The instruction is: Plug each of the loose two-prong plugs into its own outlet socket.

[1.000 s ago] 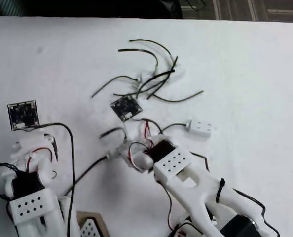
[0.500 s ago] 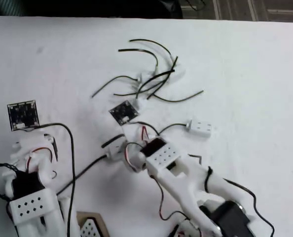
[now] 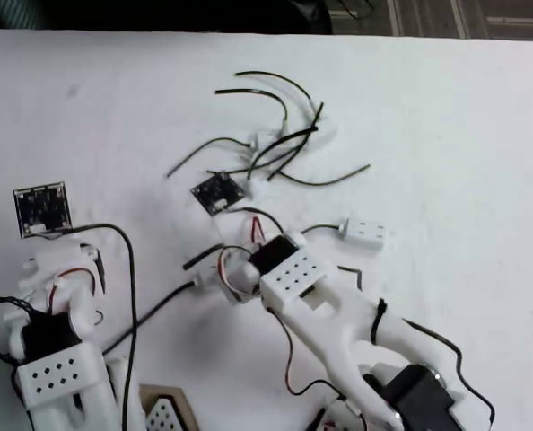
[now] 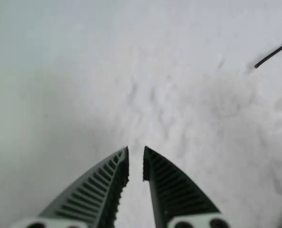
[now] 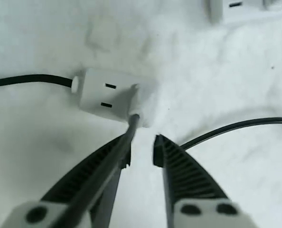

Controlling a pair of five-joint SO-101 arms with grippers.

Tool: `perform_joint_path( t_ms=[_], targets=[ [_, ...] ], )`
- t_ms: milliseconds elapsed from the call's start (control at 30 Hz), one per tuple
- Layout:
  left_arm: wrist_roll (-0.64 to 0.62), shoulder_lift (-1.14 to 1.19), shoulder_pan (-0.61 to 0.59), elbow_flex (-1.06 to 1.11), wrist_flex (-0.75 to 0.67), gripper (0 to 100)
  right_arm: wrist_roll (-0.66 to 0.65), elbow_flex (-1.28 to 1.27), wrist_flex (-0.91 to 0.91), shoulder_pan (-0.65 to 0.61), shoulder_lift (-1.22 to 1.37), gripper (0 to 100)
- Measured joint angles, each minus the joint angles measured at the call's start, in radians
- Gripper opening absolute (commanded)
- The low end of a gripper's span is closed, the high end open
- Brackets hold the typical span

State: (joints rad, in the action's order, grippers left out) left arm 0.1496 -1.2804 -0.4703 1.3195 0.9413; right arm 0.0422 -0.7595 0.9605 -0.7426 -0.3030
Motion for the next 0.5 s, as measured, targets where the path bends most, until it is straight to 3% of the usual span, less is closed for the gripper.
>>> perform_joint_path(
  t_ms=[333, 500],
  targets=[
    [0.0, 0.0, 0.0, 0.0, 0.0, 8, 0.0, 0.0, -0.086, -0.012, 0.029, 14.3],
    [0.0, 0.0, 0.0, 0.0, 0.0, 8, 0.0, 0.0, -0.195, -0.04, 0.11, 1.8]
  ],
)
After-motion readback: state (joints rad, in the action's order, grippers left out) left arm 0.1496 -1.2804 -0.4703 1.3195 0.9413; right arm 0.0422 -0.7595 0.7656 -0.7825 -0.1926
